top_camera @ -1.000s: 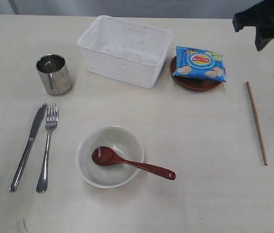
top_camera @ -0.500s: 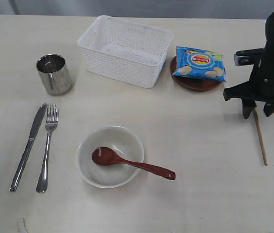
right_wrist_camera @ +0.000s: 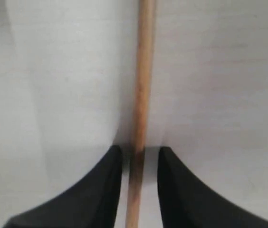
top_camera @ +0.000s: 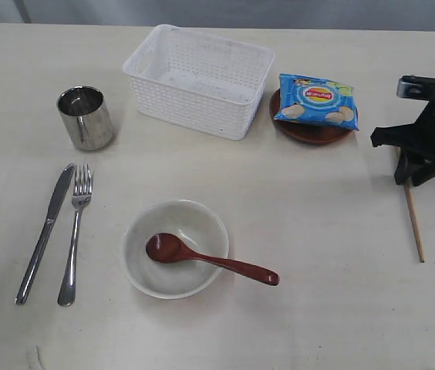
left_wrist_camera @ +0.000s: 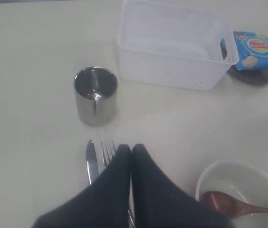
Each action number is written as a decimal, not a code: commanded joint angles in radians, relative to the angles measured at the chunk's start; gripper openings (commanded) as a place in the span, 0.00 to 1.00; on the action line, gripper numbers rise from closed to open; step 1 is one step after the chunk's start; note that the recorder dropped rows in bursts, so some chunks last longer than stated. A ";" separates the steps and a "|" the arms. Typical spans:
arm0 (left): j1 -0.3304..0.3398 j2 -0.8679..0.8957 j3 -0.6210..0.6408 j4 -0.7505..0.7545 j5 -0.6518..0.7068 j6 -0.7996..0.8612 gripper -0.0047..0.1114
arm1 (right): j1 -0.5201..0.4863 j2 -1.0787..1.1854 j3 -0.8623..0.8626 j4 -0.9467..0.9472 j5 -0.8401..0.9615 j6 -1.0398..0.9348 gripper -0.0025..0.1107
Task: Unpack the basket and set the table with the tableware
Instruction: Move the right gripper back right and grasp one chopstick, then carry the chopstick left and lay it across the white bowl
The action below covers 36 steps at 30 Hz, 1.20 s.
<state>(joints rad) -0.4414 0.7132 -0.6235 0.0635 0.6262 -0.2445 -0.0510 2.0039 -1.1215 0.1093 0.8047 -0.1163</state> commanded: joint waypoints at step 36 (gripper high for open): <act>-0.006 -0.004 0.004 -0.007 -0.001 0.004 0.04 | 0.694 -0.379 -0.173 0.262 0.303 0.004 0.02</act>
<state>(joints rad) -0.4414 0.7132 -0.6235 0.0635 0.6262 -0.2445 0.6071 1.6344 -1.2803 0.3140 1.0776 -0.1077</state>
